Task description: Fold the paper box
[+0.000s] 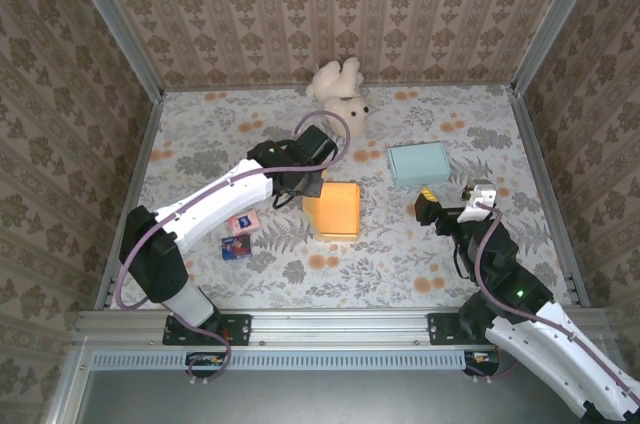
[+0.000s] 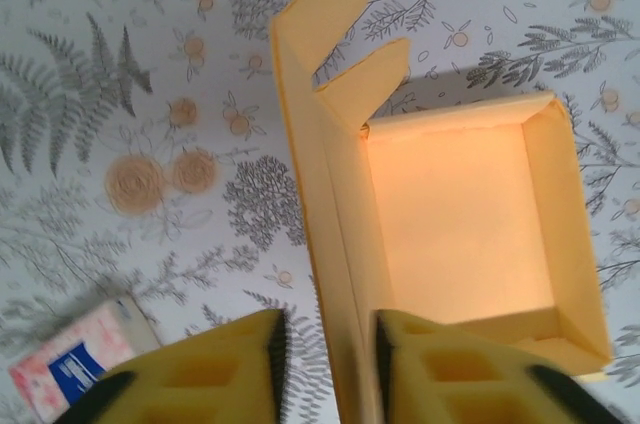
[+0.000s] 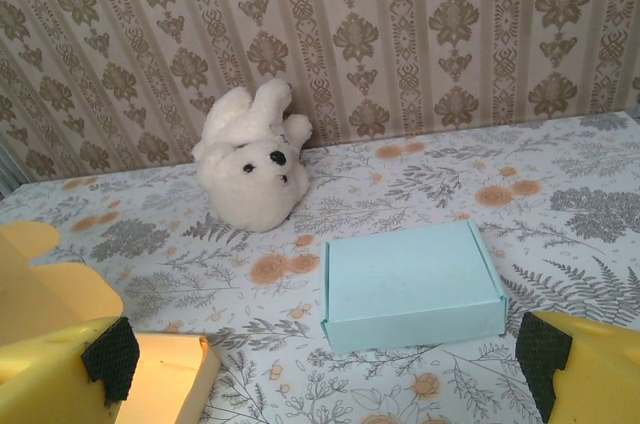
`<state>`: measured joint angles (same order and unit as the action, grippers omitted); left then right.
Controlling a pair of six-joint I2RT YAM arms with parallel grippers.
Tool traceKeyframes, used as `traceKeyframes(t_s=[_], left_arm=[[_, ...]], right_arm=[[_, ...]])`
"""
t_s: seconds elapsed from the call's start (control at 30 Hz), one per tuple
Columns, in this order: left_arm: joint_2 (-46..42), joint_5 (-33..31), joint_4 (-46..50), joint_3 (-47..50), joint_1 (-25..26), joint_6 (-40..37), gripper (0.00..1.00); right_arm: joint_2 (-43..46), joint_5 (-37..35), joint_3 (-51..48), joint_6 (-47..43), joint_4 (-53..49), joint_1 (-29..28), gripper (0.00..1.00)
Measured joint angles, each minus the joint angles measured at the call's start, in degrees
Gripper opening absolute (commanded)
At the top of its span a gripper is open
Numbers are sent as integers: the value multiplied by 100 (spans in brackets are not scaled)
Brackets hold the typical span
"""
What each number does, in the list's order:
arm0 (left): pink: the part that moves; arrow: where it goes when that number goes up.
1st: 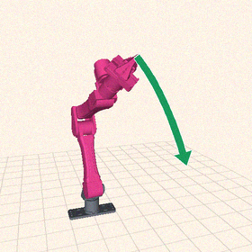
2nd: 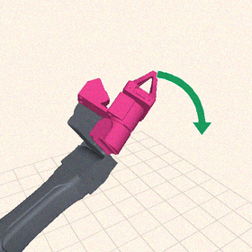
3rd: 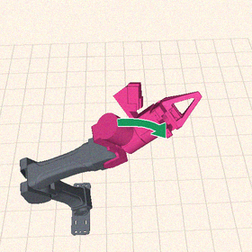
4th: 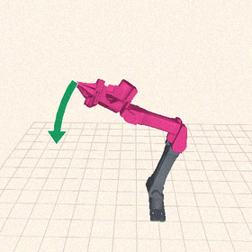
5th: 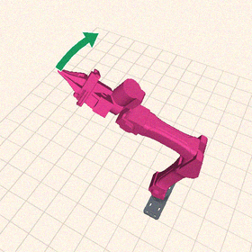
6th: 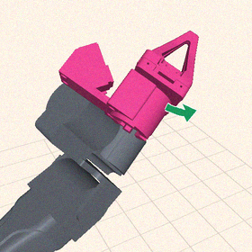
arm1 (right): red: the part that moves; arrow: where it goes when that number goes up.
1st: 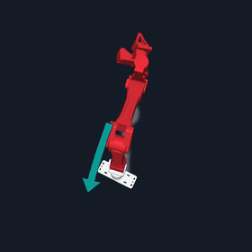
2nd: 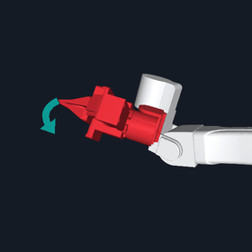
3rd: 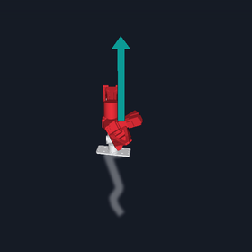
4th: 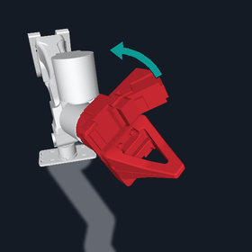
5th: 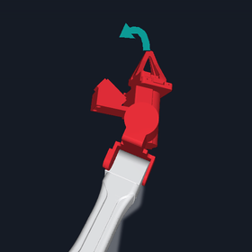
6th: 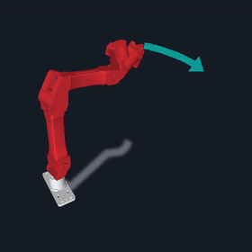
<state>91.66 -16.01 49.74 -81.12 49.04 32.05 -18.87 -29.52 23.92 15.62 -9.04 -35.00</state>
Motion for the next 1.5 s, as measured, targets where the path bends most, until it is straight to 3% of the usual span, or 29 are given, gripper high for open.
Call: traceKeyframes(t_s=[0.1, 0.27, 0.4, 0.53, 0.67, 0.73, 0.83, 0.93, 1.0, 1.13, 1.5], left_arm=[[11, 28, -28, -22, 0, -138, 0], [151, 37, 98, -518, 0, -1043, 0], [131, 42, 28, -966, 0, -2544, 0], [-280, 295, -516, -638, -4, -4402, 0], [-1187, 1139, -1174, 505, -223, -6358, 0], [-1475, 1845, -1209, 780, -645, -7134, 0], [-1556, 2590, -1331, 798, -1322, -7934, 0], [-1537, 3069, -1353, 798, -1668, -8520, 0], [-1480, 3324, -1351, 798, -1797, -8778, 0], [-1322, 3724, -1362, 800, -1971, -9127, 0], [-1283, 4186, -1388, 809, -2052, -9521, 0]], right_arm=[[-7, 22, 0, -13, 2, 0, 100], [-221, 396, -9, -188, 278, 0, 100], [-586, 927, -142, -603, 861, 0, 97], [-1130, 1641, -356, -1362, 1580, 37, 93], [-1801, 2382, -273, -2090, 2120, 205, 82], [-2157, 2736, -164, -2470, 2448, 365, 72], [-2706, 3421, 118, -2997, 2782, 787, 66], [-3410, 4157, 752, -3552, 2677, 1196, 61], [-3827, 4594, 1187, -3976, 2527, 1276, 61], [-4533, 5318, 1849, -4601, 2201, 1292, 52], [-6238, 6142, 2863, -5418, 1674, 1320, 47]])
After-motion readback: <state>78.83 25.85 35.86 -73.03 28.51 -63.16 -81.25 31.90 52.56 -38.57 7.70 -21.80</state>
